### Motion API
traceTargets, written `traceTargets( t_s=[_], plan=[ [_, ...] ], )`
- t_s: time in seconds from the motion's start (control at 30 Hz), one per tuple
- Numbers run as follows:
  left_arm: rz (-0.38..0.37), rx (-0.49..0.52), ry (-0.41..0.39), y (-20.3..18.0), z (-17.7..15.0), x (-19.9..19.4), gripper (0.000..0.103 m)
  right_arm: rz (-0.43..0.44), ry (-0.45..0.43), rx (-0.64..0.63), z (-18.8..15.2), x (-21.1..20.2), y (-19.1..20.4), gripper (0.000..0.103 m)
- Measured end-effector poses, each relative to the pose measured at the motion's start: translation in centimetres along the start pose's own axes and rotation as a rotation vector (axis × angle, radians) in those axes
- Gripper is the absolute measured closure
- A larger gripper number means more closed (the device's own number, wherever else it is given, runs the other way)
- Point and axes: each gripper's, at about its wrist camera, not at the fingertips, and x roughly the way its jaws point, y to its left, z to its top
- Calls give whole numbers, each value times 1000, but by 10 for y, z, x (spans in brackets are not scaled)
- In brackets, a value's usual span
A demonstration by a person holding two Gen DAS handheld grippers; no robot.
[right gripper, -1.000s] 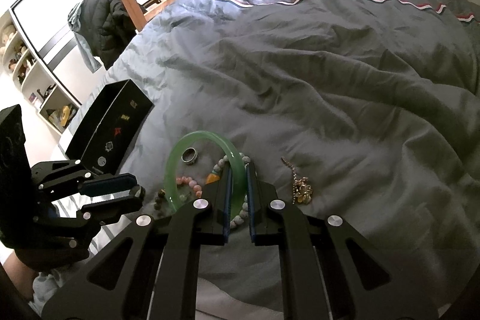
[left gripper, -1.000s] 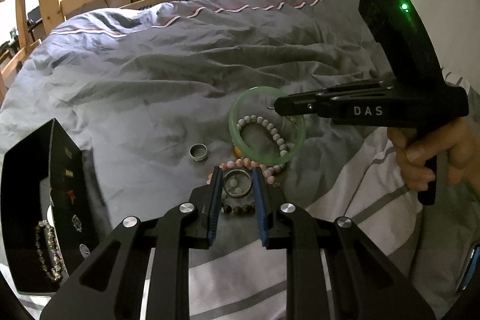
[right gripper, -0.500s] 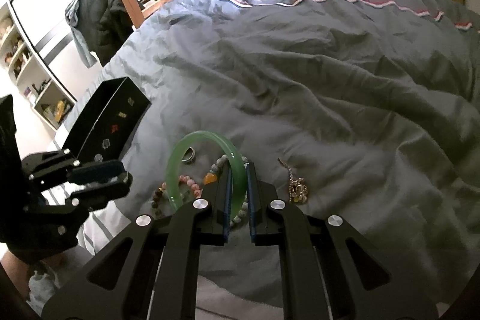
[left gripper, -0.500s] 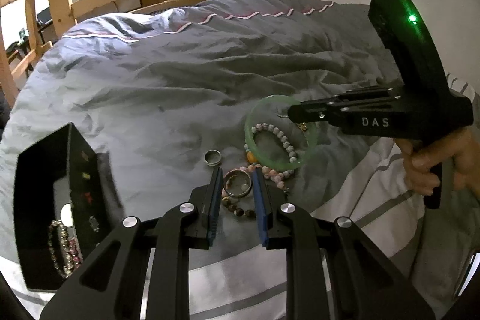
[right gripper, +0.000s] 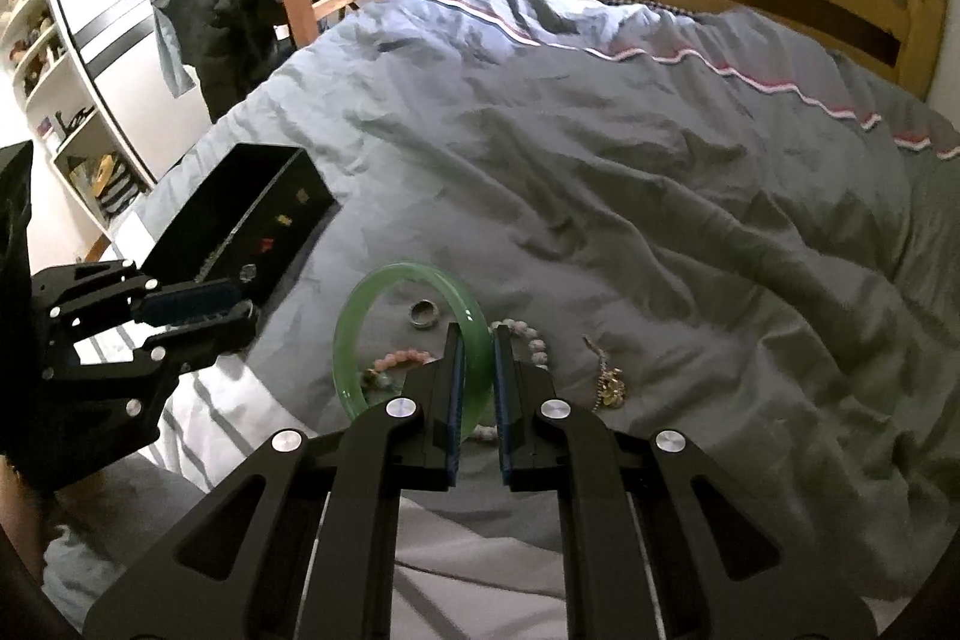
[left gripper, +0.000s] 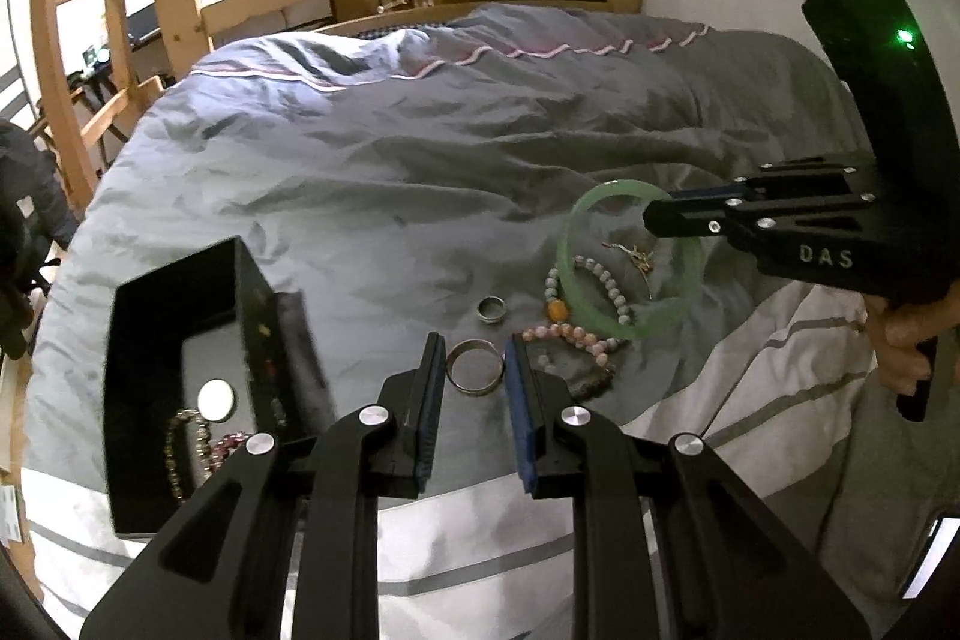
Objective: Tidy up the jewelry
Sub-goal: 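Carry the jade bangle and ring into the black box and open both grippers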
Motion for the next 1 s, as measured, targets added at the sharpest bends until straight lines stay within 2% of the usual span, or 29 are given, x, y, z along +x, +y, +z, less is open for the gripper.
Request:
traceTargets(
  t_s=[0.47, 0.73, 1.0],
  plan=[
    [80, -66, -46, 50, 5, -41, 83, 0, -1, -95, 32, -1, 58, 93],
    [143, -127, -25, 90, -2, -46, 83, 22, 1, -120, 47, 15, 86, 93],
    [172, -188, -21, 123, -12, -54, 83, 58, 5, -147, 60, 34, 116, 93]
  ],
)
